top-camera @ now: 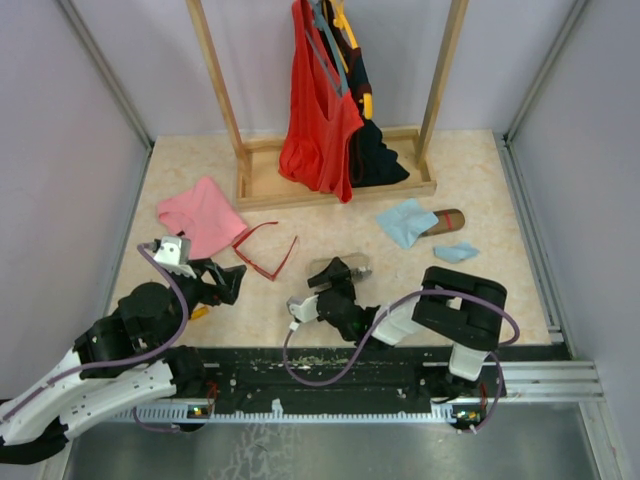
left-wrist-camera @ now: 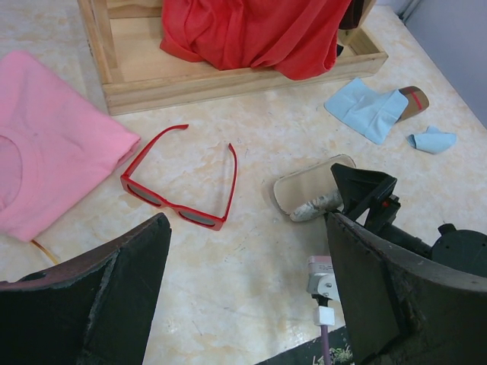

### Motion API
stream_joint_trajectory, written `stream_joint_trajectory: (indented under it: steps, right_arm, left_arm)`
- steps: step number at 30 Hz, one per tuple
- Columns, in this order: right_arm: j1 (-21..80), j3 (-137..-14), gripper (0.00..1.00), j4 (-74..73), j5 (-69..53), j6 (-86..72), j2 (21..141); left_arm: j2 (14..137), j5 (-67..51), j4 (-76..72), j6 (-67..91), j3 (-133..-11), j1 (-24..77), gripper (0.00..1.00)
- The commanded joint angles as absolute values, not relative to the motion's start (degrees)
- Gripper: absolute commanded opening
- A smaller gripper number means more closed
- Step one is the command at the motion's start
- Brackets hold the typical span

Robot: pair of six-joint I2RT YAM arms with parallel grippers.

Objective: Organize the sunglasses
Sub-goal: Place the sunglasses case at the center of the board.

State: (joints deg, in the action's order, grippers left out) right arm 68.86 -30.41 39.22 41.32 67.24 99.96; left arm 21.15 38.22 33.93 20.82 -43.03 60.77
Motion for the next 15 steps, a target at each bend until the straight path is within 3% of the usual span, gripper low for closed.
stream_joint_trajectory:
  steps: [1, 5, 15]
  right_arm:
    - [70.49, -30.87, 0.82, 34.88, 41.19, 62.07, 95.69]
    - [71.84, -29.96, 0.94, 33.4, 41.7, 60.0, 91.05]
    - [76.48, -29.3, 0.97, 16.31, 39.16, 48.9, 76.97]
  left_arm:
    - [20.39, 39.11, 33.65, 20.93, -42.52, 61.0, 0.89]
    - [20.42, 39.26, 33.64, 20.93, -42.46, 60.99, 0.89]
    - [20.27, 39.12, 33.67, 21.1, -42.4, 60.95, 0.89]
